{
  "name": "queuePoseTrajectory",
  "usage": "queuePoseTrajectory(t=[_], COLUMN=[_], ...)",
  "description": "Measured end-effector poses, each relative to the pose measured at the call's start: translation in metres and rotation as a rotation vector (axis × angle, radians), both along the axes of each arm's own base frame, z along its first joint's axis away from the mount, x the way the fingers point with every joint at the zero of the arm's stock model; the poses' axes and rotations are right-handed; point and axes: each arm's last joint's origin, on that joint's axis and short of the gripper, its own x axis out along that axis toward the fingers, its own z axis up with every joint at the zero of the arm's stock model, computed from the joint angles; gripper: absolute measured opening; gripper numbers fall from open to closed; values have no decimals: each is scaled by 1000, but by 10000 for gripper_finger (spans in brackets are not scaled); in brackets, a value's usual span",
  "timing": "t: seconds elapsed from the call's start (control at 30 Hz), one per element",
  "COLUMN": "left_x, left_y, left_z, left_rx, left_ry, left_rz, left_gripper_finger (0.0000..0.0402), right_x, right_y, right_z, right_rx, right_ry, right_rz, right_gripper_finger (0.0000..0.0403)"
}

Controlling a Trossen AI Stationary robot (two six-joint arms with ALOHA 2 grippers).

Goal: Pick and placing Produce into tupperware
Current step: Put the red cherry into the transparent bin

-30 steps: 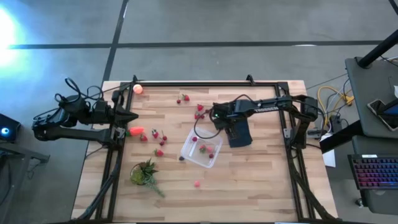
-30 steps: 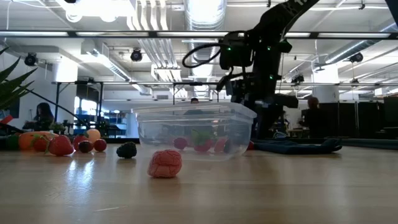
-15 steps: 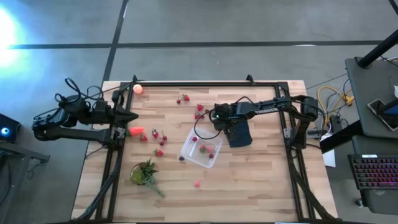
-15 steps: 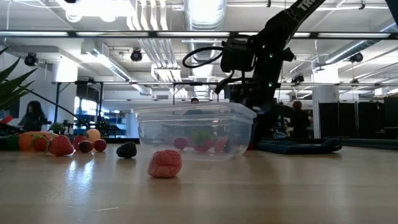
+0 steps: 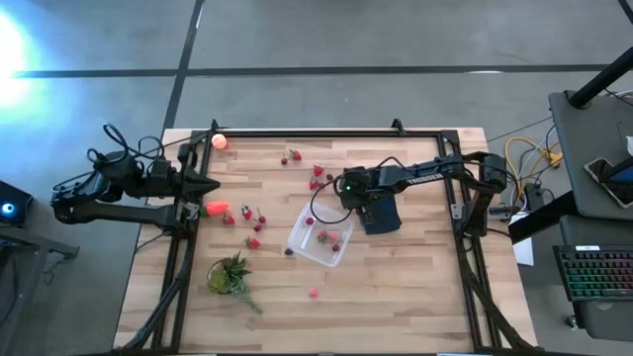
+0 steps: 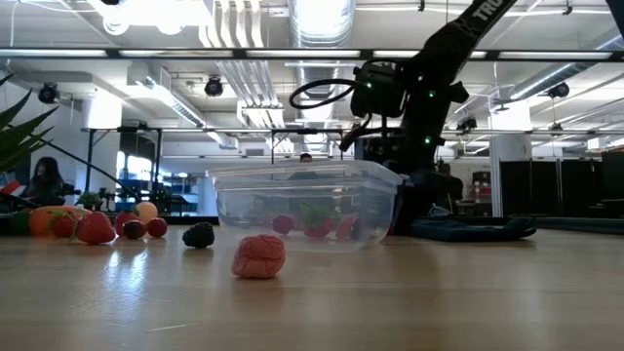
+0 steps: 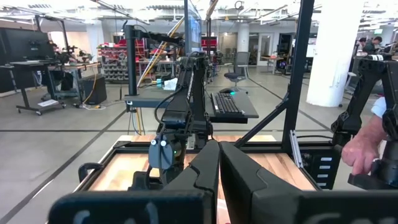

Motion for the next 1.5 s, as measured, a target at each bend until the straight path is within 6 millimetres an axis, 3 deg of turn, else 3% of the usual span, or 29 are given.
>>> queuePoseTrajectory(t=[0.5,0.7,0.83,1.13,1.33,1.5], left_x=[0,0,0,0,0,0], left_y=[0,0,0,0,0,0], left_z=[0,0,0,0,0,0], left_rx=[0,0,0,0,0,0], left_ry=[0,0,0,0,0,0], left_rz=[0,0,0,0,0,0], left_gripper_finger=[0,0,0,0,0,0], right_x=[-1,7,16,39,45,46], right_y=[-1,-8,-10,-4,19,46], right_z=[-1,11,32,117,158,171], right_rx=[-5,-92,-62,1,51,117], right_ry=[4,-31,-85,-302,-343,-349], right_rz=[-38,-149,-216,-332,-369,-408], right_gripper_finger=[113,97,97,96,96,96])
